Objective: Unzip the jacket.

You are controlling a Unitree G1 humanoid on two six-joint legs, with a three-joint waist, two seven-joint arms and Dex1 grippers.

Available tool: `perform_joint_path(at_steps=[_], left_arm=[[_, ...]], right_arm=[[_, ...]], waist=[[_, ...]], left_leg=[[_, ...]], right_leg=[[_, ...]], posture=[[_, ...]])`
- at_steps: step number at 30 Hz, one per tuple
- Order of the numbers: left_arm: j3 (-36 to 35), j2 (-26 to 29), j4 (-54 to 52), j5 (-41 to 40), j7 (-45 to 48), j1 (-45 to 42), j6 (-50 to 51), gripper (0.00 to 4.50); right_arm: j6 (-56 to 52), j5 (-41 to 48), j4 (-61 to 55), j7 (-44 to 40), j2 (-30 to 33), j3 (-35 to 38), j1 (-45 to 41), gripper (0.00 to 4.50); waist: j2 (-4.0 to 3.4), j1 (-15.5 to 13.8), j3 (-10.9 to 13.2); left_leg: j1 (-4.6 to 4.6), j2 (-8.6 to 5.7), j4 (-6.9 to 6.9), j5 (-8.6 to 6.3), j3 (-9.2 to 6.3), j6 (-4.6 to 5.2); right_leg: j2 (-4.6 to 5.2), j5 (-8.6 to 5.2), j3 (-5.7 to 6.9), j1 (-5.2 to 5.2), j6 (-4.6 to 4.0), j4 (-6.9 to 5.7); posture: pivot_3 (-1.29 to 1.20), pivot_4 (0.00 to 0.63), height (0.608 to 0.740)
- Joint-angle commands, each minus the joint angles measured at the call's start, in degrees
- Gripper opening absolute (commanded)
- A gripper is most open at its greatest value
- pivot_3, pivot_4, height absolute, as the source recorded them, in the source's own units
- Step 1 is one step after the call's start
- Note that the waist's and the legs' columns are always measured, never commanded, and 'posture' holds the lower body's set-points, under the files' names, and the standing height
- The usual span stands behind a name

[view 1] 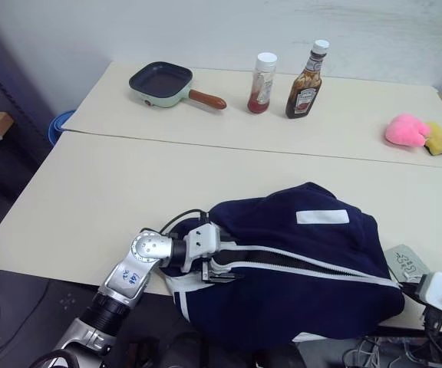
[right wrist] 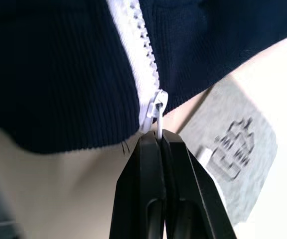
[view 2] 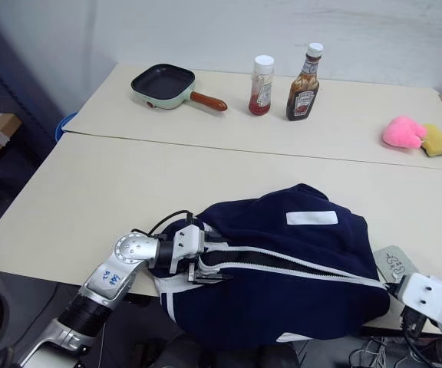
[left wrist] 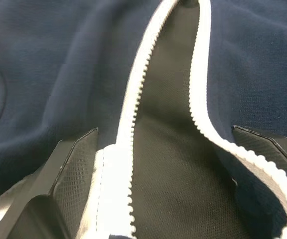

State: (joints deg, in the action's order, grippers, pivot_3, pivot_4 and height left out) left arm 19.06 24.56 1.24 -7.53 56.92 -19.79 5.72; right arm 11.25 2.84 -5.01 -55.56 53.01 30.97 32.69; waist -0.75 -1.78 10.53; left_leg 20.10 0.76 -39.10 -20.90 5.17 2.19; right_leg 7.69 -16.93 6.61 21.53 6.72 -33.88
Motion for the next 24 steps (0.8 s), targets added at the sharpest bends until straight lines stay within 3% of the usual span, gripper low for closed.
perform_joint_path(at_steps=[1,2,10,18,21,24], left_arm=[[1.69,-0.21,2.32,2.19,-1.07,1.52,1.94,4.50],[1.80,-0.35,2.03,1.97,-0.97,1.60,2.20,4.50],[1.36,-0.11,1.38,1.31,-0.18,1.50,2.87,4.50],[1.56,-0.24,1.17,1.12,0.59,1.50,2.87,4.50],[1.55,-0.30,1.50,1.12,0.72,1.25,2.76,4.50],[1.58,-0.45,1.69,1.11,0.76,1.05,2.74,4.50]], right_arm=[[-5.05,3.19,-0.85,0.51,-0.86,2.62,0.11,0.03],[-6.80,3.27,-0.93,1.69,-1.52,2.38,-0.58,0.03],[-2.64,1.27,0.49,2.99,-1.81,0.94,-1.38,2.58],[0.04,1.49,2.79,2.63,-0.88,1.32,-2.10,2.58],[0.24,1.56,3.15,2.60,-0.80,0.94,-2.95,2.03],[0.54,1.24,3.19,2.76,-1.31,-0.37,-3.55,1.12]], waist=[[-0.03,0.00,-0.02],[-0.05,-0.03,-0.03],[-0.06,-0.01,-0.09],[-0.06,0.04,-0.10],[-0.07,0.06,-0.10],[-0.09,0.07,-0.12]], left_leg=[[0.00,0.00,0.00,0.00,0.00,0.00],[0.00,0.00,0.00,0.00,0.00,0.00],[0.00,0.00,0.00,0.00,-0.02,0.00],[0.00,-0.01,0.00,0.01,-0.01,0.01],[0.00,-0.02,0.00,0.01,-0.01,0.03],[0.00,-0.02,0.00,0.02,0.00,0.03]], right_leg=[[0.02,0.00,-0.01,0.00,0.00,0.00],[0.03,0.00,-0.01,0.00,0.00,0.00],[0.04,0.00,0.00,0.00,0.00,0.00],[0.00,0.00,0.01,0.00,0.00,-0.01],[0.00,0.00,0.01,0.00,0.00,-0.01],[-0.01,0.00,0.01,0.00,0.00,-0.03]], posture=[[0.00,0.150,0.740],[0.00,0.150,0.740],[0.00,0.150,0.740],[0.00,0.150,0.740],[0.00,0.150,0.740],[0.00,0.150,0.740]])
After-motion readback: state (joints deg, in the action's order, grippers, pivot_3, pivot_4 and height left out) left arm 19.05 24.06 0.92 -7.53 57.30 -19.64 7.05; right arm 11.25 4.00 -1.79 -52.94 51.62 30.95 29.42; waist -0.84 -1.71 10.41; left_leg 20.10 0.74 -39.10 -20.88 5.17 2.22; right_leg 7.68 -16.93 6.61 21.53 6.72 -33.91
